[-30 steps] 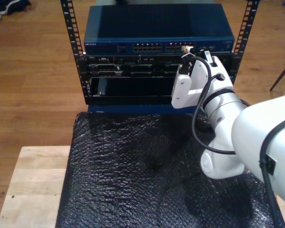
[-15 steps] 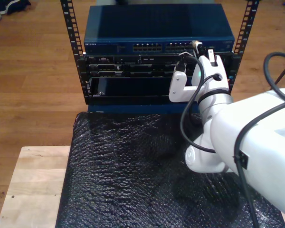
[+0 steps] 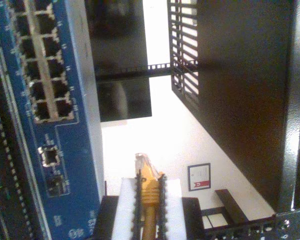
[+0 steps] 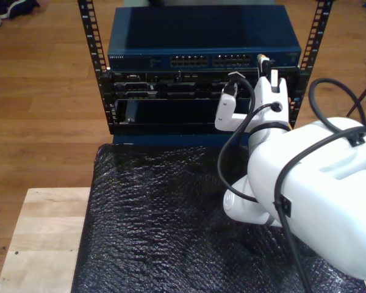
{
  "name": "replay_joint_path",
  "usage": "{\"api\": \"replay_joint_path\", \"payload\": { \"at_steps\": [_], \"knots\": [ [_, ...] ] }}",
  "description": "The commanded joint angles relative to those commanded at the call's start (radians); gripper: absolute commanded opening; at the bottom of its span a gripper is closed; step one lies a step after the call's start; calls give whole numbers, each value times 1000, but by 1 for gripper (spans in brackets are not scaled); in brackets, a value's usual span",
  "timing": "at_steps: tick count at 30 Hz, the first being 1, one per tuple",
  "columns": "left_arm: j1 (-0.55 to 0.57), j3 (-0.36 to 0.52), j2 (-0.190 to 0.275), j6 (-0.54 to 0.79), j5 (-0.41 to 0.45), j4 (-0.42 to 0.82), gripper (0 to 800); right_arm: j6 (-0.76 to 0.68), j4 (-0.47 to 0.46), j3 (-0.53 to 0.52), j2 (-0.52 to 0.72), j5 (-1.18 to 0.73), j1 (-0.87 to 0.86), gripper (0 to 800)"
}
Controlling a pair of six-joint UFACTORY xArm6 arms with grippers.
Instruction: Grab the cable and plug it in
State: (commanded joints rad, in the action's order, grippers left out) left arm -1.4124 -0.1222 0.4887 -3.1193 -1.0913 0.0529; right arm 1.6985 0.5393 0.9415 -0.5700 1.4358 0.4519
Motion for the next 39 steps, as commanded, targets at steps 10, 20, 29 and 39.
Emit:
{"api": "replay_joint_path", "payload": {
  "at_steps": [10, 20, 29, 39],
  "knots": [
    [0, 0, 0, 0, 0, 0, 800, 0, 25, 95, -94, 41, 2, 0],
    [0, 0, 0, 0, 0, 0, 800, 2, 20, 169, -157, 34, 2, 0],
    [0, 0, 0, 0, 0, 0, 800, 0, 15, 222, -195, 18, 0, 0],
    [0, 0, 0, 0, 0, 0, 800, -5, 12, 229, -196, -20, -2, 0]
  ]
}}
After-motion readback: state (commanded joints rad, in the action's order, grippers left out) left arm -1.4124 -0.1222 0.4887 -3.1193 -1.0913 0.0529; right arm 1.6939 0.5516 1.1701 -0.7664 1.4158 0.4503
